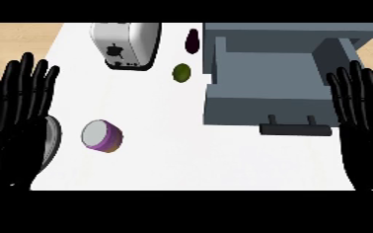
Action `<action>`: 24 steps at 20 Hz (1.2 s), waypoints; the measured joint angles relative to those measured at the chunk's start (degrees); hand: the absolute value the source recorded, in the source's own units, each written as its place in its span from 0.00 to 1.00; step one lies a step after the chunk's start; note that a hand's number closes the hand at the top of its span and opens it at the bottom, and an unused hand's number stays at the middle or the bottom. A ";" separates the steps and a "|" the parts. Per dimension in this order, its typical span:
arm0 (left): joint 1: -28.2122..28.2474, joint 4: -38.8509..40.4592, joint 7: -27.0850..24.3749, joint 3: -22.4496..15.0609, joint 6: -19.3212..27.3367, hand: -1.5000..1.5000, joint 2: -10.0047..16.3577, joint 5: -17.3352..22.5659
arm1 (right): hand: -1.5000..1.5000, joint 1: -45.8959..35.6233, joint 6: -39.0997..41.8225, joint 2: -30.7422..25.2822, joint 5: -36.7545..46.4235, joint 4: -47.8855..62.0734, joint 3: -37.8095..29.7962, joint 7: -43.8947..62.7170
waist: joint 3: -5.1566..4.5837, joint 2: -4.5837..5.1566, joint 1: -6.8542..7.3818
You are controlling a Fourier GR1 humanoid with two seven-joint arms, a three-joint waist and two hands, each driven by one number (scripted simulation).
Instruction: Pick up the can, place it into the drawer and close the drawer
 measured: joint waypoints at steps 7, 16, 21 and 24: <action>11.88 -6.71 1.61 4.20 1.07 0.00 -0.80 1.33 | 0.00 1.04 -0.86 1.03 -1.25 0.90 -1.49 0.75 | -0.54 -0.59 -0.37; 21.04 -10.81 14.81 6.37 7.51 0.00 -4.18 0.45 | 0.00 3.40 -3.53 1.01 -2.35 0.91 -4.61 11.17 | -0.59 -0.74 -0.85; 21.65 -11.85 15.95 7.59 7.14 0.00 -4.72 1.30 | 0.00 3.83 -2.67 0.32 -3.81 1.41 -6.78 11.32 | -0.61 -0.77 -1.04; 19.16 -9.70 16.79 9.35 6.83 0.00 -4.01 2.05 | 0.00 4.15 -2.20 0.19 -4.15 1.23 -7.33 11.24 | -0.60 -0.75 -1.16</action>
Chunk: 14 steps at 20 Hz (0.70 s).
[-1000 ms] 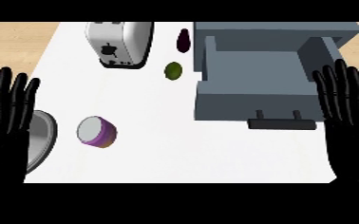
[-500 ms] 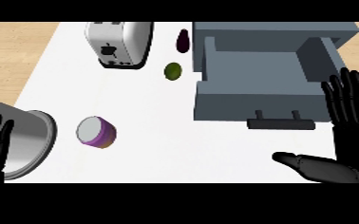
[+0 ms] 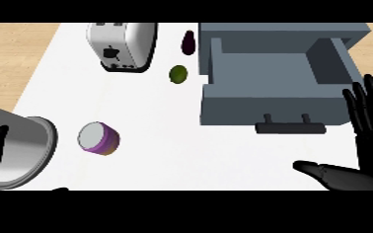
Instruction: Pick up the can, place it into the drawer and close the drawer
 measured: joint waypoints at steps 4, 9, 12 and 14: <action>-1.45 2.86 0.19 -1.52 1.00 0.00 -0.58 -1.85 | 0.00 0.26 0.85 -0.38 -0.58 0.65 -1.16 -0.71 | -0.01 0.01 -0.06; -0.21 7.72 -3.91 -4.90 2.48 0.00 -1.16 -3.32 | 0.00 1.36 1.22 0.36 -0.32 0.18 -1.01 -1.83 | -0.02 0.01 -0.07; -0.69 11.88 -6.17 -5.08 2.88 0.00 -1.29 -3.80 | 0.00 2.38 1.83 0.29 -0.55 -0.88 -1.24 -1.88 | -0.03 0.00 -0.12; 0.58 15.24 -10.01 -7.20 4.67 0.00 -1.33 -4.36 | 0.00 2.57 2.61 -0.47 -1.70 -1.18 -2.63 -2.03 | -0.03 0.00 -0.12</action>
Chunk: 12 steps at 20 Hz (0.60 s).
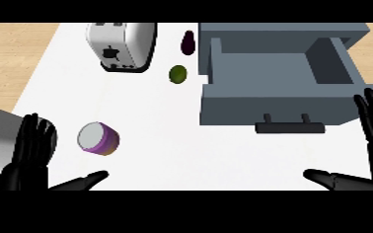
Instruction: Pick up the can, place it into the drawer and close the drawer
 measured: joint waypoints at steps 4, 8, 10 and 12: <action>-0.49 5.04 -3.36 -1.30 2.64 0.00 -0.05 -0.47 | 0.00 0.96 0.68 0.00 -0.47 -1.28 -0.71 0.35 | 0.00 0.00 -0.02; -1.28 12.08 -8.59 -1.37 4.11 0.00 -0.06 0.26 | 0.00 0.79 0.52 0.35 -0.44 -2.75 -0.64 1.75 | 0.01 0.01 -0.02; -0.36 14.44 -11.62 -1.34 4.51 0.00 -0.07 1.15 | 0.00 0.88 0.95 0.04 -1.14 -2.98 -1.52 1.95 | -0.01 0.00 0.02; 0.29 16.97 -14.20 -1.06 4.92 0.00 0.14 2.32 | 0.00 1.09 1.30 -0.21 -1.53 -2.94 -2.36 1.89 | -0.01 0.00 0.03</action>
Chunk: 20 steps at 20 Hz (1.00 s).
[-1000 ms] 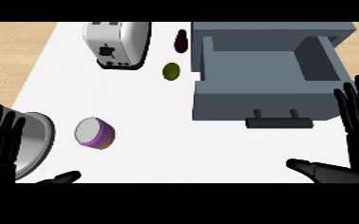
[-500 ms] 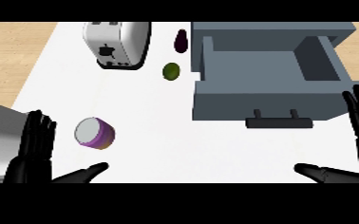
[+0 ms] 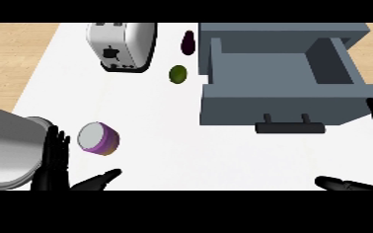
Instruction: Pick up the can, place it into the drawer and close the drawer
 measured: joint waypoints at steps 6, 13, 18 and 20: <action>-2.37 9.38 -6.45 2.65 -0.29 0.00 -0.09 2.15 | 0.00 0.09 1.00 -0.38 -1.34 -1.78 -1.33 1.74 | 0.01 0.01 -0.03; -8.87 22.02 -11.33 5.68 -0.77 0.00 0.47 4.37 | 0.00 0.85 1.46 0.12 -1.21 -3.62 -2.13 2.75 | 0.01 0.03 -0.15; -13.10 30.03 -14.72 8.32 -1.67 0.00 1.04 6.21 | 0.00 -0.63 1.75 -0.46 -1.46 -3.37 -3.20 4.08 | 0.01 0.04 -0.12; -14.57 33.41 -16.31 9.29 -1.98 0.00 1.34 6.80 | 0.00 -0.02 2.36 0.15 -1.12 -2.95 -2.98 3.10 | 0.00 0.03 -0.13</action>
